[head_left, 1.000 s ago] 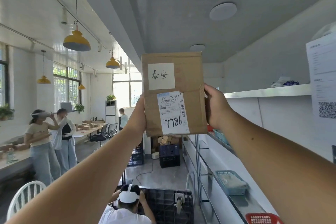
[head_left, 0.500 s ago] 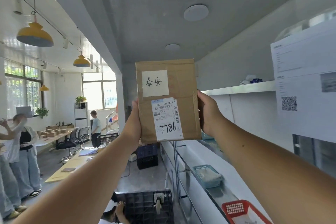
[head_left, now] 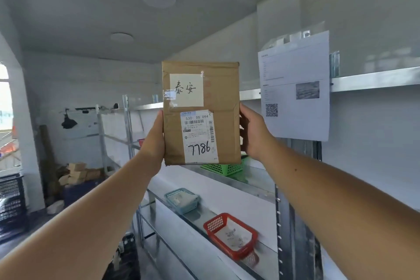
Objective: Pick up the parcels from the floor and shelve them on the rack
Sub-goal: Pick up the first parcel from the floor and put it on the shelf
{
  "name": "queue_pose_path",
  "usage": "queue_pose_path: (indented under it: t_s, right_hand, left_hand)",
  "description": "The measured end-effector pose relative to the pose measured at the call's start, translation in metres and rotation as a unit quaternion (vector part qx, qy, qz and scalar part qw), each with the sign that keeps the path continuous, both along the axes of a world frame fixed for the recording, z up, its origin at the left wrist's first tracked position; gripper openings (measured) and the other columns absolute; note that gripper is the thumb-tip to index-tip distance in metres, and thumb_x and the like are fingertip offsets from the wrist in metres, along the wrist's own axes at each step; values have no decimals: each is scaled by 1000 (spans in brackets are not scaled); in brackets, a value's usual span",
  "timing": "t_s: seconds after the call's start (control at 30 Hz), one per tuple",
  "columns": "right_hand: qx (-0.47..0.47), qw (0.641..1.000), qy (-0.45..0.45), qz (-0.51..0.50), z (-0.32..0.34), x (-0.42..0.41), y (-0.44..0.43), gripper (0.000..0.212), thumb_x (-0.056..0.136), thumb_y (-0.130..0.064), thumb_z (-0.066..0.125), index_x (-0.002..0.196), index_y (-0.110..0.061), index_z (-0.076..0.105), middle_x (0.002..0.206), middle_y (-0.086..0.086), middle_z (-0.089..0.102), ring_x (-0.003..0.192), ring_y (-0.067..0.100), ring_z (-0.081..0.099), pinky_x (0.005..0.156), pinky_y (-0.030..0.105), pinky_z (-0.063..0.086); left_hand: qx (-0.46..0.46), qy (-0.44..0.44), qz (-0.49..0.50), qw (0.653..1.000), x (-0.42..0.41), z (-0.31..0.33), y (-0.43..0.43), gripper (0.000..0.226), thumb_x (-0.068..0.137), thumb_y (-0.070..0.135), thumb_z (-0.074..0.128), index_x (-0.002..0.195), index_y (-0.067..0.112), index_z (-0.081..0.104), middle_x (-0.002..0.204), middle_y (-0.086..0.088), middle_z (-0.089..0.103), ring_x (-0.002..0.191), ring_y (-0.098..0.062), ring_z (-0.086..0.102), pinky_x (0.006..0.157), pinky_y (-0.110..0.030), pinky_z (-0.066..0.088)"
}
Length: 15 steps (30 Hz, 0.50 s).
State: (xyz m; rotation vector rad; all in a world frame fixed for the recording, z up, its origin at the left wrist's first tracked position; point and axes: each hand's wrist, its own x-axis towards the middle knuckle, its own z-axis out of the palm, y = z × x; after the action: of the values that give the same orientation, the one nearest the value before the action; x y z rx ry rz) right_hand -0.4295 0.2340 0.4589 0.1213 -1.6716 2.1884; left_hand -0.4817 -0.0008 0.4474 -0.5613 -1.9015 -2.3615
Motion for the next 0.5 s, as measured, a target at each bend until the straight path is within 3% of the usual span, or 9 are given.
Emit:
queue_pose_path:
  t_s: [0.13, 0.2, 0.27, 0.37, 0.5]
  right_hand:
    - [6, 998, -12, -65, -10, 35, 31, 50, 70, -76, 71, 103, -40, 83, 114, -14, 80, 114, 19, 69, 84, 46, 57]
    - [6, 996, -21, -92, -12, 50, 46, 56, 69, -75, 72, 108, -37, 83, 122, -11, 78, 117, 21, 68, 85, 46, 57]
    - [15, 993, -29, -114, -15, 67, 60, 51, 72, -74, 70, 104, -36, 84, 122, -11, 77, 116, 20, 67, 80, 43, 57]
    - [15, 990, -29, -139, -18, 94, 78, 45, 80, -71, 68, 102, -35, 83, 122, -8, 75, 119, 23, 64, 85, 45, 54]
    - [25, 987, -26, -159, -20, 131, 101, 40, 80, -69, 67, 96, -37, 84, 108, -12, 80, 114, 22, 67, 78, 45, 55]
  left_hand:
    - [-6, 1, -71, 997, 8, -13, 40, 62, 105, 71, 38, 133, 33, 77, 127, 0, 81, 121, -26, 76, 114, -54, 53]
    - [2, -6, -97, 995, 12, -20, 61, 60, 106, 69, 39, 134, 31, 77, 127, -1, 82, 122, -28, 75, 116, -56, 52]
    - [10, -17, -122, 992, 17, -27, 80, 60, 106, 68, 38, 133, 31, 77, 127, -1, 82, 122, -29, 75, 117, -56, 51]
    - [15, -24, -162, 986, 28, -30, 106, 60, 106, 66, 40, 137, 28, 75, 132, -4, 80, 126, -31, 73, 119, -56, 48]
    - [19, -21, -192, 981, 40, -29, 138, 58, 105, 63, 46, 138, 24, 75, 133, -6, 79, 126, -31, 73, 119, -55, 49]
